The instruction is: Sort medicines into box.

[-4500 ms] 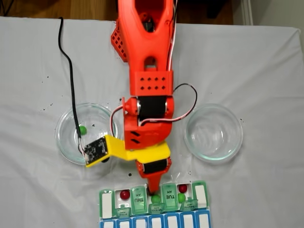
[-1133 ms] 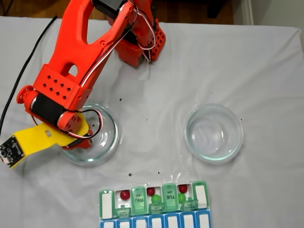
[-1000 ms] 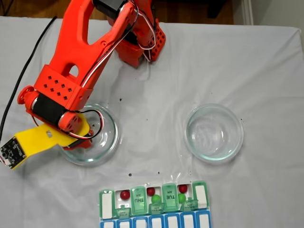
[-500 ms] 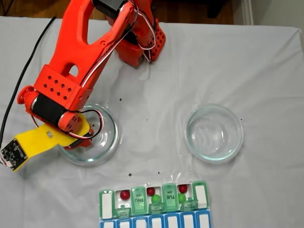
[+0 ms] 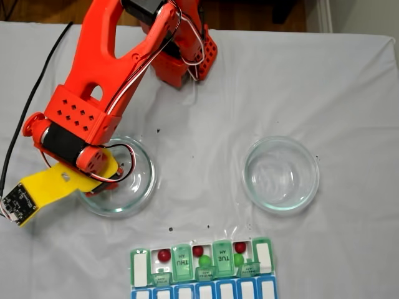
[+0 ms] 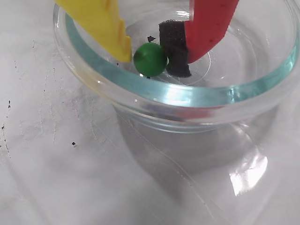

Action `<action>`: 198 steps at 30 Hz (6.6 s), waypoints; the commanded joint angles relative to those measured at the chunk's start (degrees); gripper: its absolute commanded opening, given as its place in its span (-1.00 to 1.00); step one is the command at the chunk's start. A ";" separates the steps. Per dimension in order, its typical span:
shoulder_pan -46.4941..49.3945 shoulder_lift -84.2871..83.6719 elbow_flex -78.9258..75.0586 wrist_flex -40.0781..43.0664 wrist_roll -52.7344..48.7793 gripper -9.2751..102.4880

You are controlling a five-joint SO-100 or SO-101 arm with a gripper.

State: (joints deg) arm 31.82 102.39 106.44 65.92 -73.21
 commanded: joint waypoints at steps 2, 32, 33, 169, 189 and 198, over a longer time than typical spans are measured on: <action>0.26 2.55 -1.93 1.14 0.26 -0.62; 1.23 0.09 -1.14 0.09 -0.18 -0.80; 1.23 0.26 -0.97 -0.18 -0.18 -0.81; -46.76 8.88 0.00 -48.60 72.42 -0.84; -46.76 2.99 -5.54 -30.15 73.04 -0.84; -46.14 0.44 -6.24 -27.69 70.14 -0.84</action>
State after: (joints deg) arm -15.12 102.13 104.94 37.79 -2.46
